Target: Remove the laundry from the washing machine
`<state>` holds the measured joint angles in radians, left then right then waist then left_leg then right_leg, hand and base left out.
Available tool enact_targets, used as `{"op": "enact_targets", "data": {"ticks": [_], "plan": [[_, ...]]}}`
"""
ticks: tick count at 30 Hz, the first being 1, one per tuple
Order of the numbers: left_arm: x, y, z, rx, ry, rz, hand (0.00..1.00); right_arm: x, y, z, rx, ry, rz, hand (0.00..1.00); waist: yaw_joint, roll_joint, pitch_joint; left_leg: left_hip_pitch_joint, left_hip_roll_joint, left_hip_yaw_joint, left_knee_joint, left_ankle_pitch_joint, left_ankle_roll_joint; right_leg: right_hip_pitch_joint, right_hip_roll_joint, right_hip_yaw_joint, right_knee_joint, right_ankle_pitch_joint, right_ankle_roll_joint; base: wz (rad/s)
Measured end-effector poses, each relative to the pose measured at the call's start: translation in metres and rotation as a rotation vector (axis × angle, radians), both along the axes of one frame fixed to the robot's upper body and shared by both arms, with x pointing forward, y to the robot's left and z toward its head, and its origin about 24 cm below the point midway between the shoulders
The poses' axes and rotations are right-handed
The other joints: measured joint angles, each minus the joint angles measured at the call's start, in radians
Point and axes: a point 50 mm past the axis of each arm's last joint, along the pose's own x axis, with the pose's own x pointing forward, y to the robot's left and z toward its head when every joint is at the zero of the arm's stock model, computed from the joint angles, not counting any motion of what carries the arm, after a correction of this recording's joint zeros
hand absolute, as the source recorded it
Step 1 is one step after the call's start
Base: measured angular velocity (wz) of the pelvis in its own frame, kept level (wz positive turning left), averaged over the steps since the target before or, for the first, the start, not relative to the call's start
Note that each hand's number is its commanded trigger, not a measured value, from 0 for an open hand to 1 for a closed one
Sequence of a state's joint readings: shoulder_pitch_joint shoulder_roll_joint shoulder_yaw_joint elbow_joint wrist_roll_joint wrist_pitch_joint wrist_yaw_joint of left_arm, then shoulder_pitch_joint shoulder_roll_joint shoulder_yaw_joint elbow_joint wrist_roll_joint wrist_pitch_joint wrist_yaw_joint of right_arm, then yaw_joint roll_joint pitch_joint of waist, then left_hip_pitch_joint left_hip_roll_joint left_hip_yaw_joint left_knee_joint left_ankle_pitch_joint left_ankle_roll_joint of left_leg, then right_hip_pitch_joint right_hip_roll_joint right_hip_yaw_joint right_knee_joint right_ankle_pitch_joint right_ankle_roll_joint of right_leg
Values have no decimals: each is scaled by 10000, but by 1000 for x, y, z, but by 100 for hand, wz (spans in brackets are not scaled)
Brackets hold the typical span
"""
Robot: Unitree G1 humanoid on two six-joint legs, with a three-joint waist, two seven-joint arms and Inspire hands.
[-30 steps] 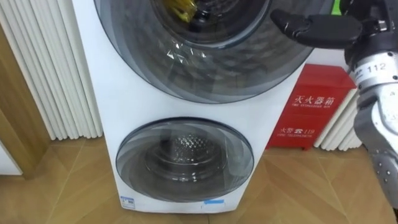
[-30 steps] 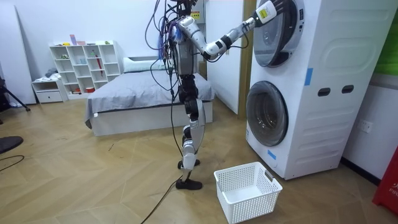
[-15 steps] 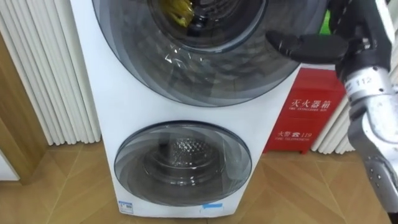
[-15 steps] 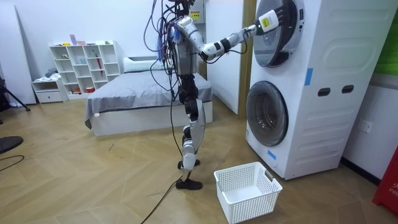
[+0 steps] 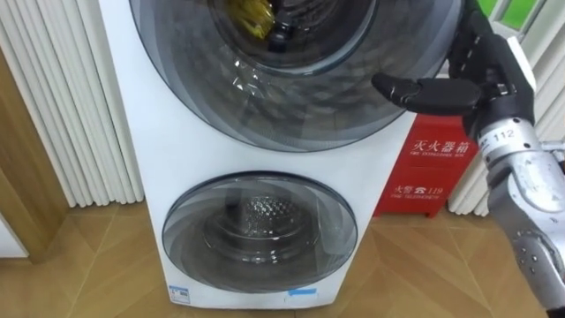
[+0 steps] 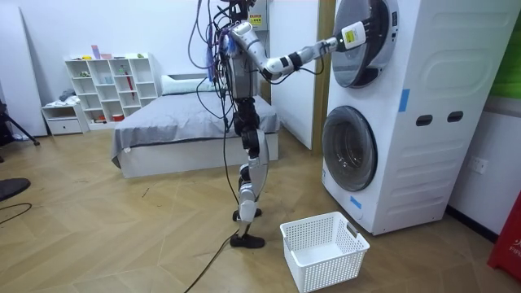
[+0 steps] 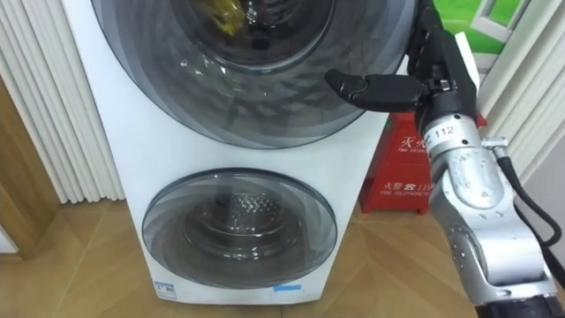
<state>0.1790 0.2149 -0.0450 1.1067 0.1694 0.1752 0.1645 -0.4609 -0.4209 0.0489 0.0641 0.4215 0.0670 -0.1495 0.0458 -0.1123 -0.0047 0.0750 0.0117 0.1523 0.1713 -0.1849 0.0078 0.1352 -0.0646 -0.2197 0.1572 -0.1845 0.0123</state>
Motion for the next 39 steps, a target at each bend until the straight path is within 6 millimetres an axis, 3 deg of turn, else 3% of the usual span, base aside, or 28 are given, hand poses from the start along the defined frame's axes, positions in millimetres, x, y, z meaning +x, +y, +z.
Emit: {"op": "enact_targets", "data": {"ticks": [4,16,21,26,31,39], "plan": [[1,0,0,-11,-11,-48,0,-8,6,2,132,-261,216,0,31,57,-30,-103,45,6,6,5,-8,-225,51,191,106,4,-7,-8],[-4,0,0,-20,51,-32,0,-23,24,6,237,-432,576,0,93,111,-24,13,115,2,-20,-1,-37,-321,148,544,136,50,-84,-12],[-4,1,0,3,-29,112,0,-44,28,9,-54,-918,644,0,83,277,-93,-145,120,16,-31,-15,-60,-445,151,498,139,50,-84,0],[-1,1,0,-54,-320,31,0,-58,34,15,-163,-1366,948,0,-29,296,-105,-149,120,1,-29,-13,-60,-432,150,462,137,50,-84,0],[-3,0,0,-41,-350,-98,0,-66,37,14,-250,-1403,1615,0,-391,240,-83,-101,119,17,-13,-14,-60,-365,149,485,132,51,-84,2],[-4,-1,-1,-189,-430,-133,0,-88,42,7,-585,-1552,2706,0,-521,222,-52,-63,123,58,-18,-25,-67,-361,151,529,151,54,-87,-1]]}}
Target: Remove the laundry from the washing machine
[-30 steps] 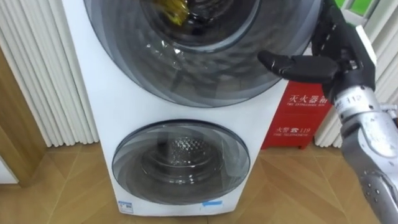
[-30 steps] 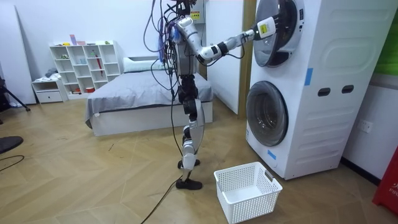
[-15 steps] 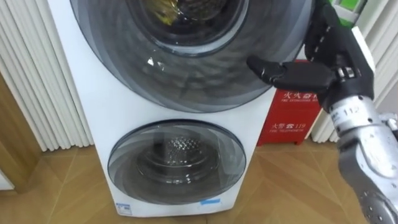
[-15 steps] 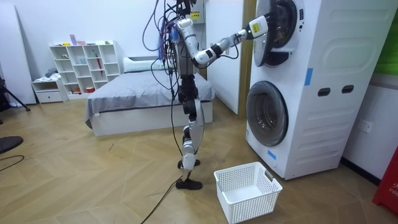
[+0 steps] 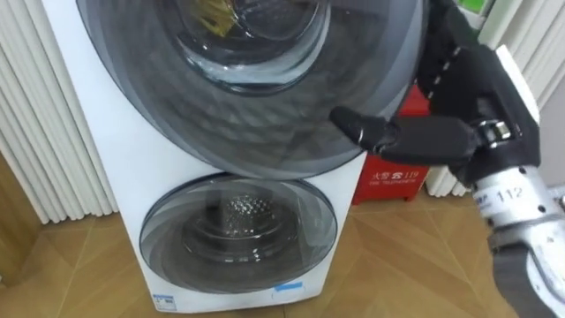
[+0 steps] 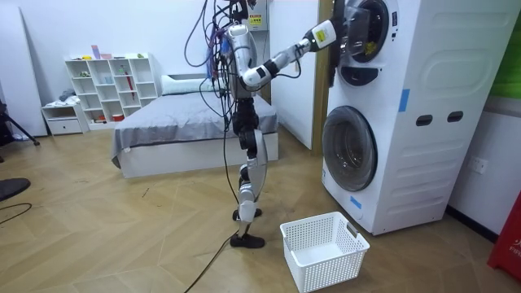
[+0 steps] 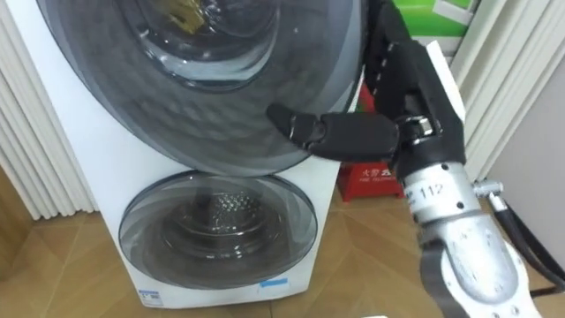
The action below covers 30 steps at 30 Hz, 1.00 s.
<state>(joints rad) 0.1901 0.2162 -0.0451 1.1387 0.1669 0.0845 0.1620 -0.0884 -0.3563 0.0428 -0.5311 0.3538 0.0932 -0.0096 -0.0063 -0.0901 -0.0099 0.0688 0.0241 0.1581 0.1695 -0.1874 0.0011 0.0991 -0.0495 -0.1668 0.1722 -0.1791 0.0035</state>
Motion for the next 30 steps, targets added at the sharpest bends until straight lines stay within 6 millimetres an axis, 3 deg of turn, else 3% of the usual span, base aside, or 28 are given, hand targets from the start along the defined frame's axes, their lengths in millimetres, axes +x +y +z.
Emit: {"op": "enact_targets", "data": {"ticks": [6,11,20,30], "plan": [[1,-1,0,-269,-156,-77,0,-7,1,11,-514,-605,855,0,-348,-118,63,-113,2,14,26,0,1,-120,2,11,36,5,-7,-1],[4,-2,0,-356,-265,-69,0,-18,1,27,-903,-1416,1272,0,-453,-226,20,-239,-3,0,46,-8,10,-231,-1,17,42,7,-7,0],[3,-1,0,-463,-334,32,0,-25,1,35,-1194,-1888,1579,0,-496,-103,72,-212,2,15,123,-12,8,-162,-4,12,10,7,-7,0],[4,-1,0,-451,-342,5,0,-26,3,35,-886,-1802,2299,0,-465,-7,2,-207,10,11,117,-15,8,-201,-2,27,142,9,-11,0]]}}
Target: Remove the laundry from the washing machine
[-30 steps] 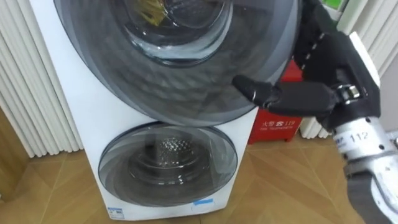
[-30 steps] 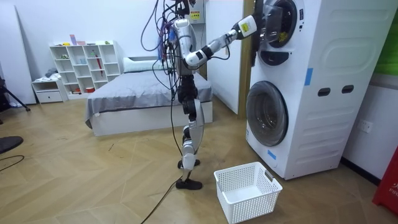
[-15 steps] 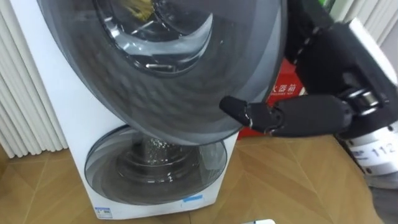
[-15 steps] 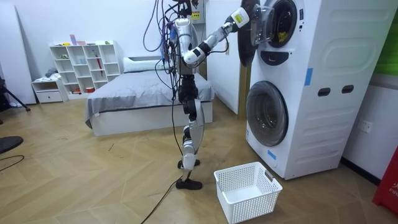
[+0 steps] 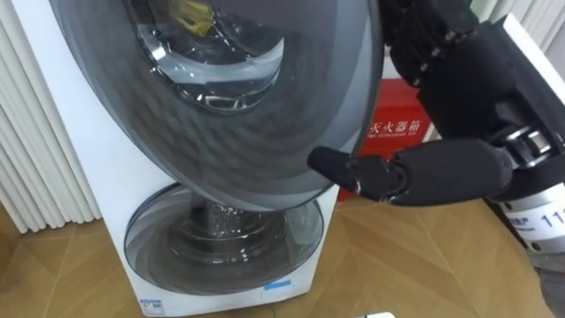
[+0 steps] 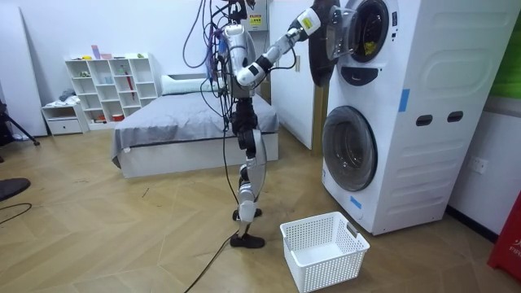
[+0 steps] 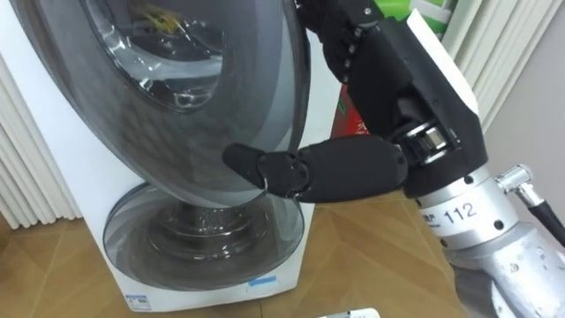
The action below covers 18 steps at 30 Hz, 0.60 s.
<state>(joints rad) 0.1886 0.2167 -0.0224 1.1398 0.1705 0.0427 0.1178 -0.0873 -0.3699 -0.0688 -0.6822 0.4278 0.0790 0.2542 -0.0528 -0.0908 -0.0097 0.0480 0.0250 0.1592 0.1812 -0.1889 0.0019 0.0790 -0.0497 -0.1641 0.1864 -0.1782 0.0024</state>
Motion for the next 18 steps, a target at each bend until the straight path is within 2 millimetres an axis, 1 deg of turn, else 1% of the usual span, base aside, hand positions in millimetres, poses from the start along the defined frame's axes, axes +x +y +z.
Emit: {"op": "enact_targets", "data": {"ticks": [6,8,9,10,11,12,15,18], "plan": [[2,0,0,-50,-58,-17,0,0,1,1,-21,2,270,0,60,-77,-41,-9,4,-3,27,0,0,-7,0,-21,2,0,0,0],[2,0,0,-128,-68,-43,0,-1,2,2,98,-1,433,0,69,-131,-28,-9,5,-5,18,1,0,-7,0,-25,0,0,0,0],[3,0,0,-134,-89,-57,0,-1,2,2,157,-38,531,0,70,-164,-3,-9,7,-6,17,1,0,-7,1,-29,-4,0,0,0],[5,1,1,-120,-124,-77,0,-1,3,3,196,-117,575,0,81,-143,54,-19,9,-12,22,1,0,-6,2,-35,-9,0,0,0],[6,2,1,-124,-138,-86,0,-1,3,3,197,-148,590,0,91,-212,30,-20,8,-12,22,1,0,-6,2,-32,-10,0,0,0],[8,2,1,-129,-172,-111,0,-2,3,3,199,-193,635,0,122,-198,48,-18,8,-12,18,0,0,-6,2,-25,-10,0,0,0],[11,3,2,-126,-282,-166,0,-2,5,4,230,-285,710,0,302,-213,38,-9,6,-8,0,1,0,-5,1,-36,-7,0,0,0],[11,5,3,-69,-306,-309,0,-4,10,3,320,-382,982,0,339,-216,35,-9,8,-87,1,2,-2,38,5,-101,-8,0,0,6]]}}
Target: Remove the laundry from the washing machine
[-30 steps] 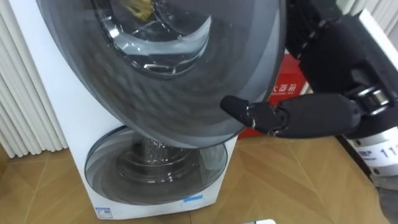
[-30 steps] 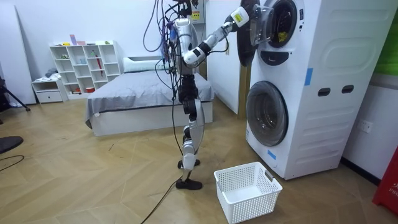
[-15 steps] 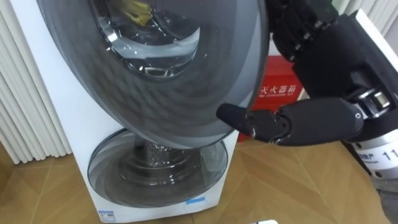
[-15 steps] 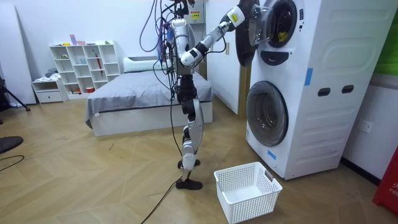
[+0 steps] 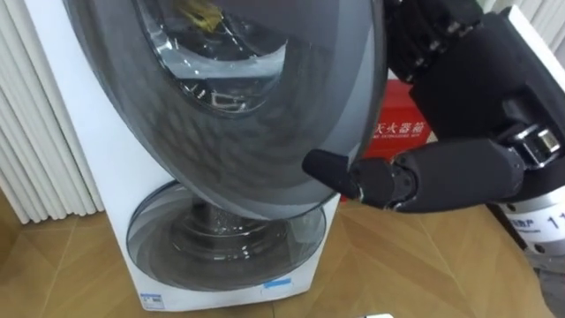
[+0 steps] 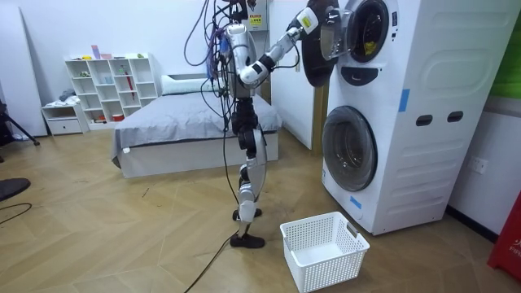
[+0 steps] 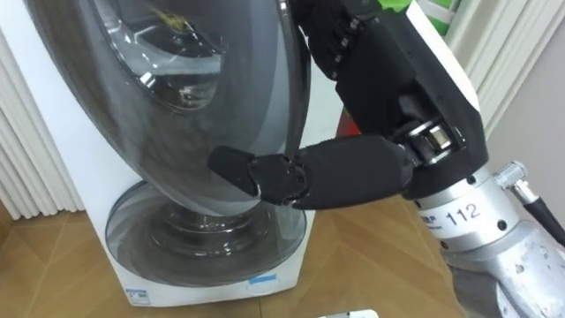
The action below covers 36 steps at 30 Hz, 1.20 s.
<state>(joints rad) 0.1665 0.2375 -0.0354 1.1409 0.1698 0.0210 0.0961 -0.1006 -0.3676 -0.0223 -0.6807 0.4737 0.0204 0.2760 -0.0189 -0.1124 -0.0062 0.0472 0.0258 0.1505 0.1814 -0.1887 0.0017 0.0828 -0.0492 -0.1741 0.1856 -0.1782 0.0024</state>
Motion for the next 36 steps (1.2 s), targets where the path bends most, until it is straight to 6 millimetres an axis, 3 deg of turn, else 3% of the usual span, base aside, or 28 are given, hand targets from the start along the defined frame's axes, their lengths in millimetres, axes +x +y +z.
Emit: {"op": "enact_targets", "data": {"ticks": [6,12,19,30,36], "plan": [[-1,2,1,68,61,-93,0,0,17,2,190,-162,912,0,242,-44,-21,1,-1,-17,7,-1,0,26,-6,-25,4,0,0,2],[3,6,2,166,-23,-253,0,-4,34,2,26,-441,2094,0,574,-205,35,-45,-18,-480,105,1,-5,224,-22,-560,-11,0,1,21],[10,5,3,163,-154,-348,0,-9,54,-4,-569,-197,3681,0,1058,-232,60,-278,-70,-1012,253,-8,-21,309,-17,-810,-23,0,1,23],[12,3,2,220,-178,-539,0,-17,71,-14,-754,209,5363,0,1592,-221,74,-365,-202,-1315,229,10,-11,477,-59,-1046,-362,-1,1,10],[14,2,2,221,-231,-546,0,-12,71,-19,-667,523,5214,0,1637,-180,105,-374,-229,-1504,212,12,-7,531,-57,-1042,-365,-2,3,9]]}}
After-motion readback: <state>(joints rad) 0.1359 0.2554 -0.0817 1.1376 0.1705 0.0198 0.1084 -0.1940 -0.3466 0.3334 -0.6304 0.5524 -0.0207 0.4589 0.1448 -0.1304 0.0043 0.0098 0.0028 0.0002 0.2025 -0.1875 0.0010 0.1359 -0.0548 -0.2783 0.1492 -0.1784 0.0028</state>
